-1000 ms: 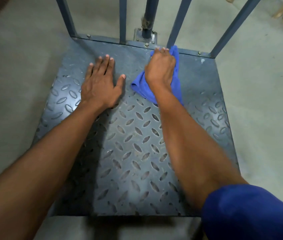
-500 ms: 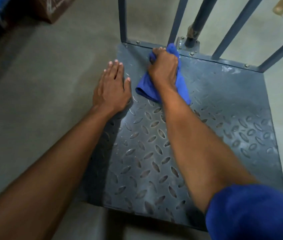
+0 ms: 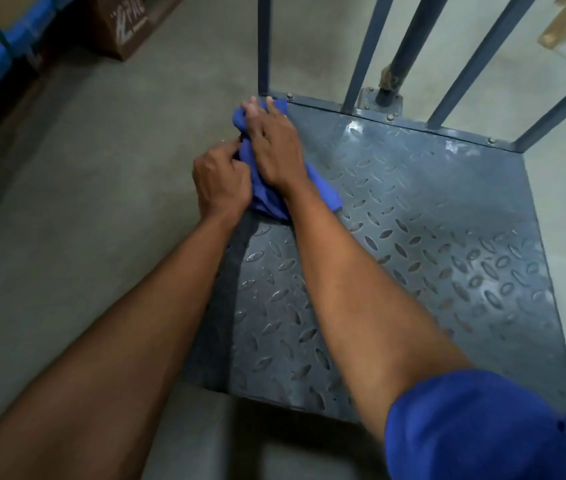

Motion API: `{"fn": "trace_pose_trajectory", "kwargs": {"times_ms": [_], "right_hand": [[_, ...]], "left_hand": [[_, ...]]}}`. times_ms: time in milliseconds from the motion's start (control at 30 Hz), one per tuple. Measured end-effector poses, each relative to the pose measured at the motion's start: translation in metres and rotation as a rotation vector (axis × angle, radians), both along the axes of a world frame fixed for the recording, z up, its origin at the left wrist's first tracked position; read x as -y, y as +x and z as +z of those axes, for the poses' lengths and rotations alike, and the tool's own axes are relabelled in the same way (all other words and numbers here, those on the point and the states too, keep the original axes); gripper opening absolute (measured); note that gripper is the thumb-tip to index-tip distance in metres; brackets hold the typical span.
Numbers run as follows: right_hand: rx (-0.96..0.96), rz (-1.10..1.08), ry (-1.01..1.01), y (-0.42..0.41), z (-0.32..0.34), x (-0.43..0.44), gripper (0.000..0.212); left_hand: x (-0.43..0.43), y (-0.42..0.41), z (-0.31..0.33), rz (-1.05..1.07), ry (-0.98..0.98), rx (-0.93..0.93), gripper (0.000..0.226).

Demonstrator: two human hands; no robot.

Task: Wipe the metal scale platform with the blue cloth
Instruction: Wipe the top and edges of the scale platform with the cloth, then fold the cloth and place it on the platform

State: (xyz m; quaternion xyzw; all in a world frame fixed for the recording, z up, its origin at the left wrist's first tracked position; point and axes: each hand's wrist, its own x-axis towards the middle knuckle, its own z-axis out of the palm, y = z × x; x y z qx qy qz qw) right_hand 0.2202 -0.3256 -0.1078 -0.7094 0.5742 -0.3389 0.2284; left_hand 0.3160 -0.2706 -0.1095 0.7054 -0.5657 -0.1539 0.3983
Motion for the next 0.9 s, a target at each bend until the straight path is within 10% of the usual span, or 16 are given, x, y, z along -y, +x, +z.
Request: {"fn": "trace_pose_trajectory", "kwargs": {"times_ms": [300,467,667,900], "right_hand": [[-0.352,-0.146,-0.064,-0.026,-0.013,-0.128,0.056],[0.151,-0.271,-0.080,-0.044,-0.002,-0.192,0.059],[-0.159,-0.468,0.183,-0.080,0.016,-0.224,0.056],[0.106,-0.534,0.314,-0.096,0.027,-0.222,0.062]], "left_hand": [[-0.033,-0.001,-0.004,-0.265,-0.031,-0.045,0.039],[-0.037,0.007,0.008,-0.321,0.200,-0.208,0.065],[-0.031,0.009,0.023,-0.327,0.441,-0.411,0.048],[-0.044,0.002,0.038,-0.477,0.790,-0.471,0.026]]}}
